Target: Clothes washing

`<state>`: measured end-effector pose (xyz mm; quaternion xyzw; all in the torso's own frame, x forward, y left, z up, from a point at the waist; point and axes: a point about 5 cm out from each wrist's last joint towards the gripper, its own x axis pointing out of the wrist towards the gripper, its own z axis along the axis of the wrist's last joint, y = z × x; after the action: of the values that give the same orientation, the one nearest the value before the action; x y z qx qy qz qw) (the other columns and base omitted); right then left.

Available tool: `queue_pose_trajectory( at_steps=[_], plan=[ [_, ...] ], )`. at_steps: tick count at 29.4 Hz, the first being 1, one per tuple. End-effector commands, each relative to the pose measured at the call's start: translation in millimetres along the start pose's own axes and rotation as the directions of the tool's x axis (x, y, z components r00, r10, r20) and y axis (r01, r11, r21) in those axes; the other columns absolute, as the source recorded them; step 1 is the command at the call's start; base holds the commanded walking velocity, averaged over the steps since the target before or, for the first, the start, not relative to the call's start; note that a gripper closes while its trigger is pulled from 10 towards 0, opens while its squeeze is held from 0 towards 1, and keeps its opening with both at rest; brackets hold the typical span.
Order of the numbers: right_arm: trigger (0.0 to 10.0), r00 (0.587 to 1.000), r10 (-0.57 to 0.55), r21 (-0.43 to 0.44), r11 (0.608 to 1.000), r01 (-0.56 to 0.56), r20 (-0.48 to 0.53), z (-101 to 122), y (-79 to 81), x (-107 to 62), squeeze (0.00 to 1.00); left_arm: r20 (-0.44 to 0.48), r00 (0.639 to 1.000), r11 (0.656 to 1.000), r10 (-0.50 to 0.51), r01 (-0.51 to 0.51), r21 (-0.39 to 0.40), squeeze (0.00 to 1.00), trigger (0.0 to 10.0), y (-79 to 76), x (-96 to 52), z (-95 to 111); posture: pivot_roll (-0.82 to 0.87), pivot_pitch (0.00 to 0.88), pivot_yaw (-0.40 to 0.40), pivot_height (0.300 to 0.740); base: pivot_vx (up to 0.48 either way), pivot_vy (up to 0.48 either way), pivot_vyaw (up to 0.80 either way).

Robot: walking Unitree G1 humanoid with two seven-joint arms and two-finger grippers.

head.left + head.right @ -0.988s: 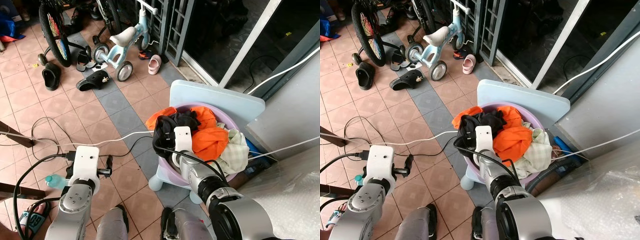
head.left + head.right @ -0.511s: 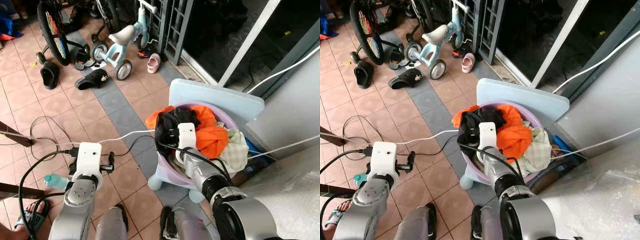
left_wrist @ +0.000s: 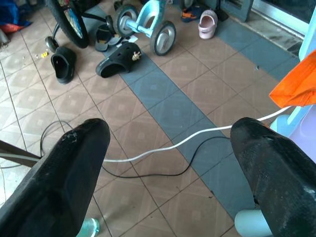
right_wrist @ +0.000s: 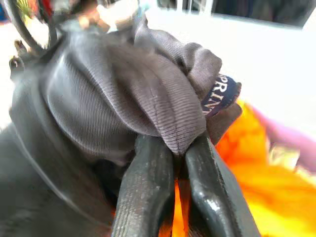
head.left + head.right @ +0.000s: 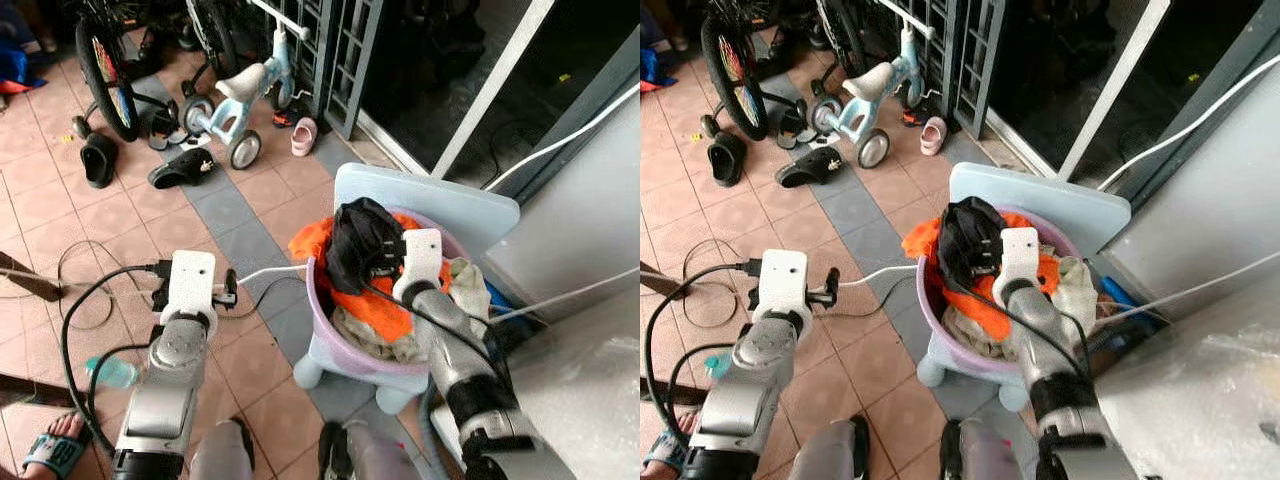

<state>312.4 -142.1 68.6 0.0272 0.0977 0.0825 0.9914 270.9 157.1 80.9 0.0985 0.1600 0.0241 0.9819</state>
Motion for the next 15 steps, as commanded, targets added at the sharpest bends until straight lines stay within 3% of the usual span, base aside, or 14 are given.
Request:
queue_pose_trajectory(
  at_steps=[1, 4, 6, 9, 15],
  plan=[
    [0.1, 0.996, 0.004, 0.01, 1.0, -0.005, 0.094, 16, -4.4, -9.6, 0.0, 0.014, 1.0, 1.0, -0.017, 0.017, 0.005, 0.0, 10.0, -5.7, 1.3, -1, 0.0, 0.0, -0.044, 0.74, 0.0, 0.0, 0.0],
    [0.0, 0.986, 0.0, -0.028, 1.0, 0.005, 0.165, 22, -7.8, -23.1, 0.0, 0.04, 0.999, 1.0, -0.027, 0.027, -0.004, 0.0, 10.0, -10.4, 4.8, 2, -0.01, 0.0, -0.028, 0.74, 0.0, 0.0, 0.0],
    [10.0, 0.979, -0.015, -0.081, 0.996, 0.032, 0.205, 27, -10.6, -35.2, 0.0, 0.085, 0.996, 0.998, -0.038, 0.041, -0.04, 0.0, 10.0, -18.0, 6.6, 12, -0.01, 0.0, -0.007, 0.74, 0.0, 0.0, 0.0],
    [10.0, 0.975, -0.042, -0.079, 0.995, 0.061, 0.22, 30, -12.5, -38.2, 0.0, 0.105, 0.993, 0.997, -0.053, 0.058, -0.044, 0.0, 10.0, -22.1, 6.8, 16, -0.01, 0.0, 0.002, 0.74, 0.0, 0.0, 0.0],
    [10.0, 0.971, -0.067, -0.082, 0.993, 0.088, 0.23, 39, -12.8, -41.8, 0.0, 0.106, 0.991, 0.995, -0.087, 0.092, -0.043, 0.0, 10.0, -27.9, 6.7, 11, -0.03, 0.0, 0.026, 0.74, -0.141, 0.0, -0.71]
  ],
)
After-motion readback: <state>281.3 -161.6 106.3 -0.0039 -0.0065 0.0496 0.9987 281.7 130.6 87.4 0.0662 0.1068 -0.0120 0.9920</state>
